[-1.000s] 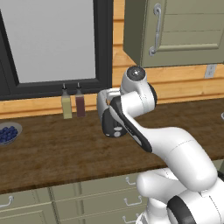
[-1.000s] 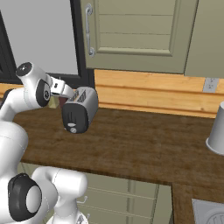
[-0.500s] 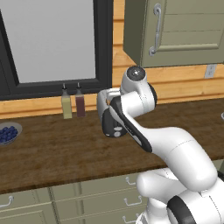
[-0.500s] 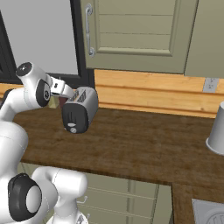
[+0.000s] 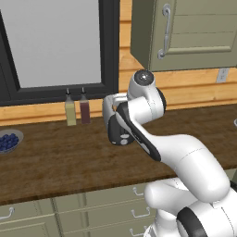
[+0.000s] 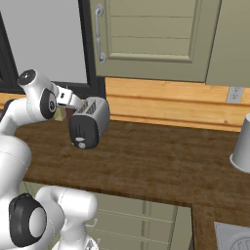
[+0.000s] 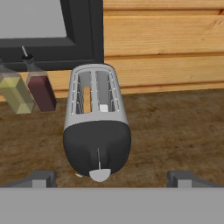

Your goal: Start the toaster. Once the lever pops up, take the bread to the plate on the dining counter.

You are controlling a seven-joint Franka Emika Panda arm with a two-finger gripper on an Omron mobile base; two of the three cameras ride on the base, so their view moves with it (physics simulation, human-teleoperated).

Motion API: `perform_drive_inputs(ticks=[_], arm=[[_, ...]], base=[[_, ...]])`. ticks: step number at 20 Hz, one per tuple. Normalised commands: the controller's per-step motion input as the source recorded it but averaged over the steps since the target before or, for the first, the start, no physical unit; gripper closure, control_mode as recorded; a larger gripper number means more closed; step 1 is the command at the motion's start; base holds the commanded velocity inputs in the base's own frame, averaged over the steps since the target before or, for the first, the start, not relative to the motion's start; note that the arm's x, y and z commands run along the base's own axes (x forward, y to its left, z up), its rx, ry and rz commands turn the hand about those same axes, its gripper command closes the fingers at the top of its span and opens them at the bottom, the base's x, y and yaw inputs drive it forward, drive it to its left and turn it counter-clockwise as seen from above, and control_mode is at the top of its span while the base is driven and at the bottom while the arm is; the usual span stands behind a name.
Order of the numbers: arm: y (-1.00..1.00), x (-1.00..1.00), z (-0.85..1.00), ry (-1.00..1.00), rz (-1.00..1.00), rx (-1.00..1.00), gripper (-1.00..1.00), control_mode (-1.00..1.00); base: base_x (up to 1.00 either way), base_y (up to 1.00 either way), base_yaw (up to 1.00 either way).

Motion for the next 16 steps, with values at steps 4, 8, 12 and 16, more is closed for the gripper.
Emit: perform_drive_inputs(ticks=[4,8,12,16], arm=[[0.00,0.00,0.00,0.00,0.00,0.00,-1.00,-1.00],[0.00,0.00,0.00,0.00,0.00,0.00,-1.00,-1.00],[0.00,0.00,0.00,0.00,0.00,0.00,-1.00,-1.00],[0.00,0.00,0.00,0.00,0.00,0.00,-1.00,-1.00]], base=[[0.00,0.00,0.00],[0.00,0.00,0.00],[0.00,0.00,0.00],[0.00,0.00,0.00]])
